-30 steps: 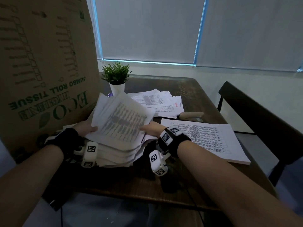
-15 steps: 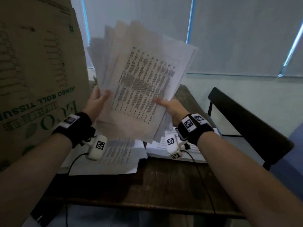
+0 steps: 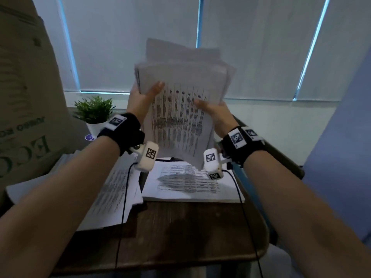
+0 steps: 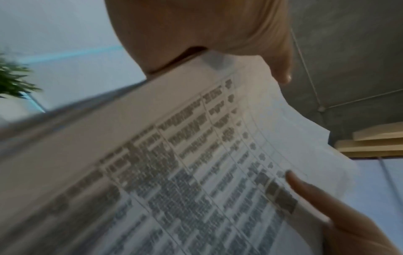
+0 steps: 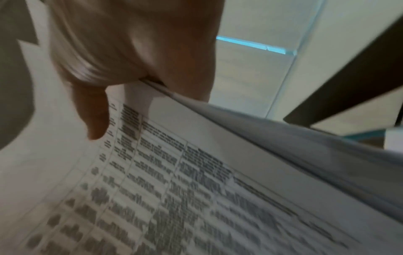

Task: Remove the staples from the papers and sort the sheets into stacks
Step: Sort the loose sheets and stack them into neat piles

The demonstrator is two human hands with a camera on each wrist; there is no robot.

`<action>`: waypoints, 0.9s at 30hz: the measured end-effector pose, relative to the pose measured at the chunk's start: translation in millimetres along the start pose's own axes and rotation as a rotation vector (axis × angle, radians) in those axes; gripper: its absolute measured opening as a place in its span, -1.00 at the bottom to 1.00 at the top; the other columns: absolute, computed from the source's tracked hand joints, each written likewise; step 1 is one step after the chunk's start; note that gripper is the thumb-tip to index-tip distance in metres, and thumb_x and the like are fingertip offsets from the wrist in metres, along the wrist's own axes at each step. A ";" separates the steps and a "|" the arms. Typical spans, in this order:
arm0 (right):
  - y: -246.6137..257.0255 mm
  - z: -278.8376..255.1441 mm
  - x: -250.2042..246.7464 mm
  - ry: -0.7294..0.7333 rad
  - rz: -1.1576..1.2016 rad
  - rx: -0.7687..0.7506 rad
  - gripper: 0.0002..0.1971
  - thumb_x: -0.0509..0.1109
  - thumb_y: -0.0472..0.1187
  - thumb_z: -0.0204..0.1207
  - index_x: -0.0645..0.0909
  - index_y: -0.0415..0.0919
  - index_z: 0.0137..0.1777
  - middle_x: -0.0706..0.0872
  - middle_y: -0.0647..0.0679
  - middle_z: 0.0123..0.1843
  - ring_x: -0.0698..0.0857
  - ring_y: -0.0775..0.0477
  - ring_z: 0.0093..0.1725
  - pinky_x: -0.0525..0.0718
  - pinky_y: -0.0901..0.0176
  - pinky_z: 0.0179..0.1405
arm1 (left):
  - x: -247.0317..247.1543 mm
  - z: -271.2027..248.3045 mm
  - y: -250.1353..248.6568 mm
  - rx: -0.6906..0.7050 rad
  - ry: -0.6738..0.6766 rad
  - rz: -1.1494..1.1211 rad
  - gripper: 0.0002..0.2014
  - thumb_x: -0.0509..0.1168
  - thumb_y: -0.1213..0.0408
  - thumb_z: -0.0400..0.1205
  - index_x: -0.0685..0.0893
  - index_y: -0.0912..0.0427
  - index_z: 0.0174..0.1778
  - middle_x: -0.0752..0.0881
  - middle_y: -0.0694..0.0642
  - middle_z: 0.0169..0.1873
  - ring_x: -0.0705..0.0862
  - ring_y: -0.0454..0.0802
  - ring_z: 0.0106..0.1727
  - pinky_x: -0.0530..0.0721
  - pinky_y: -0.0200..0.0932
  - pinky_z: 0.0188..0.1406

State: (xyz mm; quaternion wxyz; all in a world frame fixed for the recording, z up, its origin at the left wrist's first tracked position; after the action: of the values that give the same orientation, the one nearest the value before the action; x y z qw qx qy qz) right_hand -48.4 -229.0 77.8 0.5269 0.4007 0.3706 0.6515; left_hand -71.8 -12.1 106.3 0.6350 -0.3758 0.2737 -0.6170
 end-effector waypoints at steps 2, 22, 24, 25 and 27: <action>-4.0 -2.7 -12.9 0.041 -0.088 0.024 -0.47 0.74 -0.12 0.18 0.73 -0.27 0.15 0.83 -0.21 0.10 0.80 -0.19 0.14 0.66 -0.17 0.34 | -2.6 -2.5 19.7 -0.062 0.030 -0.009 -0.17 0.52 -0.18 0.27 0.48 0.10 0.42 0.71 0.08 0.20 0.71 0.03 0.20 0.65 0.12 0.22; -89.9 -49.4 -72.2 -0.183 0.207 0.345 -0.74 0.44 -0.35 0.57 0.63 -0.34 0.25 0.77 -0.28 0.16 0.77 -0.25 0.08 0.73 -0.17 0.17 | 20.0 -57.0 132.0 -0.512 -0.091 -0.386 -0.77 0.33 0.36 0.62 0.62 0.28 0.18 0.76 0.13 -0.02 0.76 0.07 -0.03 0.77 -0.04 -0.06; -83.7 -47.3 -93.9 -0.225 0.138 0.249 -0.66 0.49 -0.36 0.51 0.65 -0.37 0.29 0.79 -0.28 0.18 0.80 -0.26 0.10 0.75 -0.17 0.14 | -2.3 -50.7 131.6 -0.440 -0.113 -0.398 -0.68 0.30 0.48 0.60 0.57 0.25 0.29 0.74 0.18 0.07 0.76 0.08 -0.01 0.77 -0.09 -0.14; -79.9 -48.9 -104.9 -0.243 0.107 0.215 -0.69 0.50 -0.37 0.50 0.68 -0.35 0.24 0.83 -0.21 0.11 0.83 -0.18 0.03 0.80 -0.05 -0.01 | -15.8 -46.0 132.2 -0.399 -0.100 -0.355 -0.67 0.27 0.52 0.60 0.59 0.20 0.27 0.73 0.20 0.10 0.76 0.09 -0.02 0.77 -0.09 -0.16; -72.7 -52.1 -120.5 -0.238 0.047 0.163 -0.72 0.51 -0.37 0.49 0.70 -0.28 0.20 0.87 -0.04 -0.03 0.85 -0.03 -0.07 0.78 0.16 -0.19 | -34.1 -41.6 128.4 -0.369 -0.032 -0.157 -0.67 0.24 0.59 0.59 0.62 0.11 0.16 0.70 0.26 0.14 0.75 0.09 -0.06 0.76 -0.09 -0.18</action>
State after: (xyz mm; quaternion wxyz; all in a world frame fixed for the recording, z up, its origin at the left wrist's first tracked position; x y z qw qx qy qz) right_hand -52.7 -338.3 -24.9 0.5175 0.5252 0.3476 0.5792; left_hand -34.4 10.1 -25.9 0.5095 -0.5157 0.3420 -0.5979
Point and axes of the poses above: each hand's wrist, its own z-axis towards the middle knuckle, its own x-axis out of the palm, y = z × x, the point moved 3 cm from there along z, towards the middle knuckle
